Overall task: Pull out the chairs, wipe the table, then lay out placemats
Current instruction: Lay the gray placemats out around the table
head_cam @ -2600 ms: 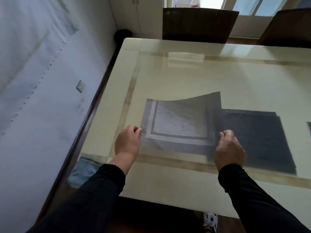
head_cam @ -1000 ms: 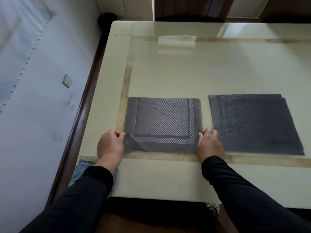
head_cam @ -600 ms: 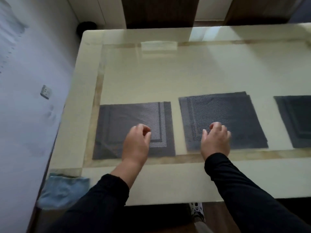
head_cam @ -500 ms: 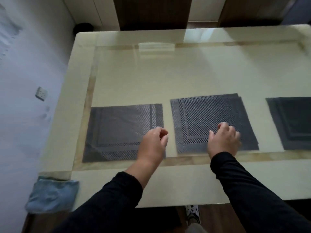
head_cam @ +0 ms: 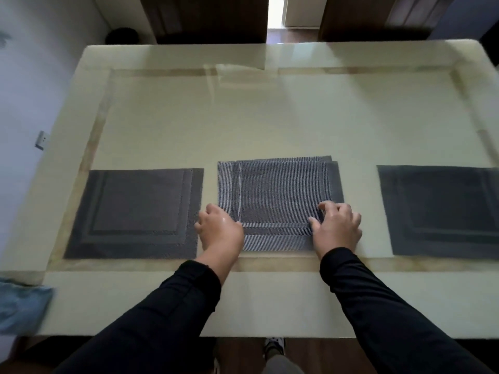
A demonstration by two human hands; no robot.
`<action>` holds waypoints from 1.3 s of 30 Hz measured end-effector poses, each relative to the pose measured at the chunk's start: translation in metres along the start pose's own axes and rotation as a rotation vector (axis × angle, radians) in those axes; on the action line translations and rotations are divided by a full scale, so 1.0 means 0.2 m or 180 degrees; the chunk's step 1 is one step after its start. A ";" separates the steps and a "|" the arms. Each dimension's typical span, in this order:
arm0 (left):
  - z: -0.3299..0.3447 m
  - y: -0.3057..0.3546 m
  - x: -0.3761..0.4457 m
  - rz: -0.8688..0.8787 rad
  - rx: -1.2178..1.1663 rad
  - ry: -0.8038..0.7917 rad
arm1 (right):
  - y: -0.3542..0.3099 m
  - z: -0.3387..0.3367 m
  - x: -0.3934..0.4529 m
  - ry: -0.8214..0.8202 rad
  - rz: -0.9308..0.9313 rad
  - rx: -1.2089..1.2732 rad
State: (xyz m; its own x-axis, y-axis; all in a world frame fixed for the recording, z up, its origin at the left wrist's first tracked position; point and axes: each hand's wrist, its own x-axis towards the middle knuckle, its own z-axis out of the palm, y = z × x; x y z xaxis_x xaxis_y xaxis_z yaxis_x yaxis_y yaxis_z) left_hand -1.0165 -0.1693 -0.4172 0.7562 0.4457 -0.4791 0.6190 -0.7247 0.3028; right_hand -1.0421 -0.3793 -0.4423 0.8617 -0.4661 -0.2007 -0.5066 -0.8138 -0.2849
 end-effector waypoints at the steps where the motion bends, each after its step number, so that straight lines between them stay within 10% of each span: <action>1: 0.01 0.01 0.01 -0.0117 -0.0043 -0.0025 | 0.01 -0.01 0.01 -0.0045 -0.0009 0.0035; 8: 0.02 0.03 0.10 -0.0740 -0.0715 -0.0130 | 0.02 -0.02 0.03 -0.0117 0.0050 0.0124; 15: -0.02 0.01 0.07 -0.0187 -0.0742 -0.0388 | 0.02 -0.06 0.11 -0.0307 0.0593 0.0465; 24: -0.28 -0.08 -0.12 -0.0505 -0.3548 -0.0886 | 0.07 -0.17 0.11 -0.0797 0.1027 0.1675; 31: -0.68 -0.50 -0.14 -0.0053 -0.3844 -0.0555 | -0.32 -0.27 -0.20 -0.1152 0.0933 0.3157; 39: -1.16 -1.40 0.06 0.0359 -0.3324 -0.0062 | -0.99 -0.03 -0.78 -0.0758 -0.0420 0.2279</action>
State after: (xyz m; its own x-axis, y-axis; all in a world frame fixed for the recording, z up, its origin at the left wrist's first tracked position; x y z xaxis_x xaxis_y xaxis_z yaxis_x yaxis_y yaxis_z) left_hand -1.1315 0.1616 -0.3161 0.8231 0.3885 -0.4142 0.4276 0.0561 0.9022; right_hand -1.0761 -0.1477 -0.3488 0.9277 -0.2271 -0.2963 -0.3659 -0.3961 -0.8421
